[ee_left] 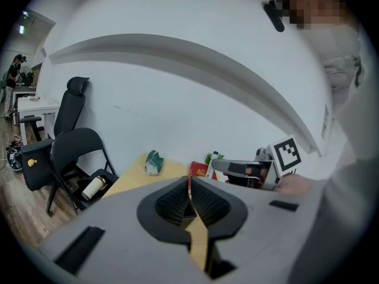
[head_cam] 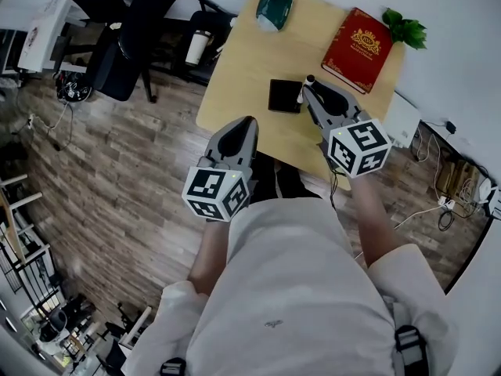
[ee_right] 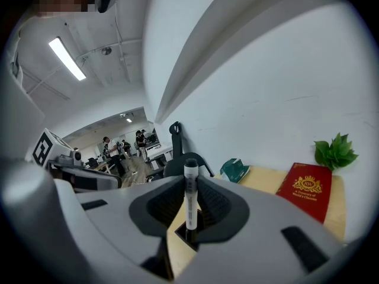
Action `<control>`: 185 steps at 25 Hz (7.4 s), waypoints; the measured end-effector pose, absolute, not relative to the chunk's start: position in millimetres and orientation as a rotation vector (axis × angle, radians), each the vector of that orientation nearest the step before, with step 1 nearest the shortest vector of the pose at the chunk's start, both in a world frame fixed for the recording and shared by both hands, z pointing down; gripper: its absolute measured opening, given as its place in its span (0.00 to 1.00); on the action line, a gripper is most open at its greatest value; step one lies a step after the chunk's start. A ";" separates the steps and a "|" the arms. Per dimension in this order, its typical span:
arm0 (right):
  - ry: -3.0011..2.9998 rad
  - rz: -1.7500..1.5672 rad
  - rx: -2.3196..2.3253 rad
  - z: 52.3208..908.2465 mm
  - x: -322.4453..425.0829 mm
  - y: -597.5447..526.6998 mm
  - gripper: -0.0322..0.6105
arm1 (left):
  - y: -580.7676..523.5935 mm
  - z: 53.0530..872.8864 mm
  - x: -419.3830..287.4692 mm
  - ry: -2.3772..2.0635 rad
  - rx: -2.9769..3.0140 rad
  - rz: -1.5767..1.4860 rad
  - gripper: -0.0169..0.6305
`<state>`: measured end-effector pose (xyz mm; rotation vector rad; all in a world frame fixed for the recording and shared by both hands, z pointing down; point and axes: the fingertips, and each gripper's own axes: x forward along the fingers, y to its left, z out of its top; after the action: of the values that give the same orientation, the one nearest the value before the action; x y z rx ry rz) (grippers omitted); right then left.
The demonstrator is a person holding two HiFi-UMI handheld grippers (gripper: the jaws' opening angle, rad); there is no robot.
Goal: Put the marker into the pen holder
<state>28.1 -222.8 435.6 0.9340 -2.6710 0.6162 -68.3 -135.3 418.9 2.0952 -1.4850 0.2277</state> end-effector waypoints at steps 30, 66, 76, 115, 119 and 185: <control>-2.425 0.763 1.029 522.9 9.3 -227.1 0.16 | -171.6 445.4 -86.8 -1.259 2.165 0.304 0.05; -2.315 0.819 0.876 576.1 -10.2 -215.7 0.16 | -178.3 458.3 -82.2 -1.234 2.147 0.311 0.05; -2.283 0.802 0.853 585.0 -10.9 -212.4 0.16 | -179.0 458.6 -83.7 -1.235 2.146 0.312 0.05; -2.281 0.803 0.812 588.3 -7.9 -213.7 0.17 | -184.2 455.9 -77.5 -1.233 2.151 0.311 0.05; -2.283 0.806 0.817 585.8 -7.5 -213.3 0.17 | -183.3 454.9 -77.1 -1.231 2.153 0.309 0.05; -2.571 0.622 0.873 476.1 9.9 -125.1 0.07 | -77.9 439.0 -38.6 -1.284 2.189 0.305 0.05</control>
<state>9.9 -125.1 476.1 0.8730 -2.5706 0.6217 -38.6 -77.9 439.0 2.1886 -1.2844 0.3048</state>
